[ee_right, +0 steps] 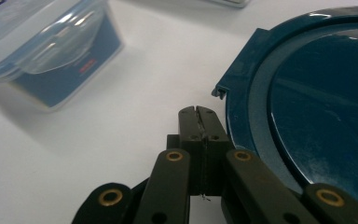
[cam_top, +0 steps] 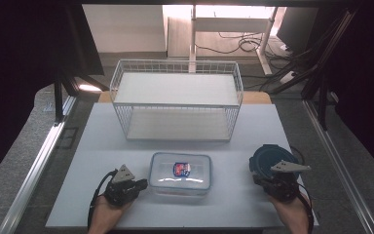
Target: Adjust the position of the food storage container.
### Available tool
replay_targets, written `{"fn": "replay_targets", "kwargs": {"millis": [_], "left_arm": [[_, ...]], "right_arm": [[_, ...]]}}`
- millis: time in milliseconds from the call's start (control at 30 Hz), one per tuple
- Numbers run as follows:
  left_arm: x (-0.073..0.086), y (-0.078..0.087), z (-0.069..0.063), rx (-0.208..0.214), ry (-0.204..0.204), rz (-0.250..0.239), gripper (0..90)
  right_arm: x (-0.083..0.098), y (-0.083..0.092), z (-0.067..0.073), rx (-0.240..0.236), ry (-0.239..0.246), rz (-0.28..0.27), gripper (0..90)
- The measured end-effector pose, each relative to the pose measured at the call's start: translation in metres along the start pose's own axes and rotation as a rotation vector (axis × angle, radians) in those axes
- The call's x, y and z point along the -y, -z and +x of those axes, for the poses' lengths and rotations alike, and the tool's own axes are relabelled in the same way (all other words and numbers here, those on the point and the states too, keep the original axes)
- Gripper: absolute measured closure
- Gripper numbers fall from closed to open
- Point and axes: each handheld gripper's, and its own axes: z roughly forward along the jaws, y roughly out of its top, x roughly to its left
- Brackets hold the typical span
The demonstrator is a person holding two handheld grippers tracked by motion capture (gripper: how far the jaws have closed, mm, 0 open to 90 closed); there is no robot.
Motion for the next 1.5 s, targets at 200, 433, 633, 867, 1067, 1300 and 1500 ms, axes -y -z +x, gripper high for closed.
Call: {"fn": "replay_targets", "kwargs": {"millis": [200, 433, 633, 867, 1067, 1300, 1500], "left_arm": [[-0.001, -0.001, 0.001, 0.001, -0.001, 0.006, 84.3], [-0.008, -0.007, 0.012, -0.011, 0.038, -0.008, 84.4], [-0.017, -0.015, 0.016, -0.012, 0.059, -0.014, 86.2], [-0.022, -0.015, 0.024, -0.018, 0.099, -0.038, 82.6], [-0.035, -0.029, 0.044, 0.012, 0.139, -0.049, 84.2], [-0.033, -0.029, 0.036, 0.033, 0.152, -0.015, 89.7], [-0.023, -0.018, 0.022, 0.029, 0.178, -0.003, 89.7]], "right_arm": [[0.0, 0.002, -0.015, 0.039, -0.025, -0.015, 89.6], [-0.005, -0.006, -0.002, 0.058, -0.011, -0.022, 89.5], [-0.021, -0.041, 0.05, -0.127, 0.066, 0.007, 89.3], [-0.046, -0.088, 0.067, -0.136, 0.076, 0.079, 89.1], [-0.061, -0.107, 0.057, -0.115, 0.063, 0.074, 89.1], [-0.058, -0.111, 0.059, -0.124, 0.064, 0.084, 89.3], [-0.054, -0.105, 0.063, -0.137, 0.065, 0.08, 89.3]]}}
